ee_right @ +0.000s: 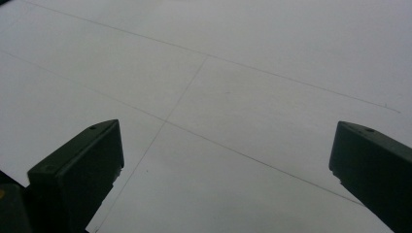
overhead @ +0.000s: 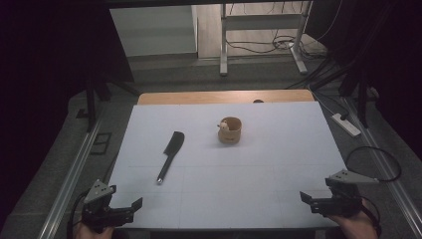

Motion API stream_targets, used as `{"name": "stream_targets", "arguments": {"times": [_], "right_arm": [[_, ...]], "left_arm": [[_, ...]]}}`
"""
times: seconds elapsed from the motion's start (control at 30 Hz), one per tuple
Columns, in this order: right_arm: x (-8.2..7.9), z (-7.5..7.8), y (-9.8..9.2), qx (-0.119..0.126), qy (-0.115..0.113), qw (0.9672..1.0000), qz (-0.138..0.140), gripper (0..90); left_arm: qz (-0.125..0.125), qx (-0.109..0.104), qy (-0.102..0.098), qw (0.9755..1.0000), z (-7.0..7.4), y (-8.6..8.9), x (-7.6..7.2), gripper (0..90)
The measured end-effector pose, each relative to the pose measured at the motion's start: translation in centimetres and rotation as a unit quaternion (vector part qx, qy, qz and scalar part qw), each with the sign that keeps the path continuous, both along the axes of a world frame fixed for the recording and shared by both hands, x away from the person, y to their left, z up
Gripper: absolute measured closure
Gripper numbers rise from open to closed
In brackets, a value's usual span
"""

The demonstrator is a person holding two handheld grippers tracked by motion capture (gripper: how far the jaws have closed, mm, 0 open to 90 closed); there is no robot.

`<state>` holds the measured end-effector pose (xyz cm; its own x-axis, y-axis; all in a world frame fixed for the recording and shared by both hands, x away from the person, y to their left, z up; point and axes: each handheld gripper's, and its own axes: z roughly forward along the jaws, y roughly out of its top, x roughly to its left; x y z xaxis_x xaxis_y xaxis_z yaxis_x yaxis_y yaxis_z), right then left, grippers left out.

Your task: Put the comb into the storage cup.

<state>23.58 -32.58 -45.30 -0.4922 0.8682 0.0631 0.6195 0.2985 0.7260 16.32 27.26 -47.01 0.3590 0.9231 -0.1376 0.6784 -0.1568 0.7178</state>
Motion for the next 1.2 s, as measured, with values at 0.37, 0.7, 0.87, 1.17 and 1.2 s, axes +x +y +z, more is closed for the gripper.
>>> {"name": "stream_targets", "arguments": {"times": [0.37,0.7,0.87,1.17,1.2], "right_arm": [[0.18,-0.08,0.47,-0.014,0.003,0.9998,0.014,0.0],[0.16,-0.09,0.48,-0.015,0.005,0.9997,0.017,0.0],[0.16,-0.11,0.53,-0.017,0.004,0.9997,0.017,0.0],[0.19,-0.13,0.59,-0.02,0.006,0.9996,0.017,0.0],[0.18,-0.13,0.6,-0.02,0.006,0.9996,0.017,0.0]], "left_arm": [[-0.002,0.0,0.0,1.0,-0.01,0.08,-0.2,0.1],[-0.004,-0.004,0.005,1.0,-0.06,0.11,-0.07,0.0],[-0.008,-0.005,0.006,0.9999,-0.05,0.1,-0.04,0.4],[-0.023,-0.001,0.007,0.9997,0.1,-0.24,0.34,0.7],[-0.028,-0.001,0.008,0.9996,0.1,-0.33,0.5,0.6]]}}
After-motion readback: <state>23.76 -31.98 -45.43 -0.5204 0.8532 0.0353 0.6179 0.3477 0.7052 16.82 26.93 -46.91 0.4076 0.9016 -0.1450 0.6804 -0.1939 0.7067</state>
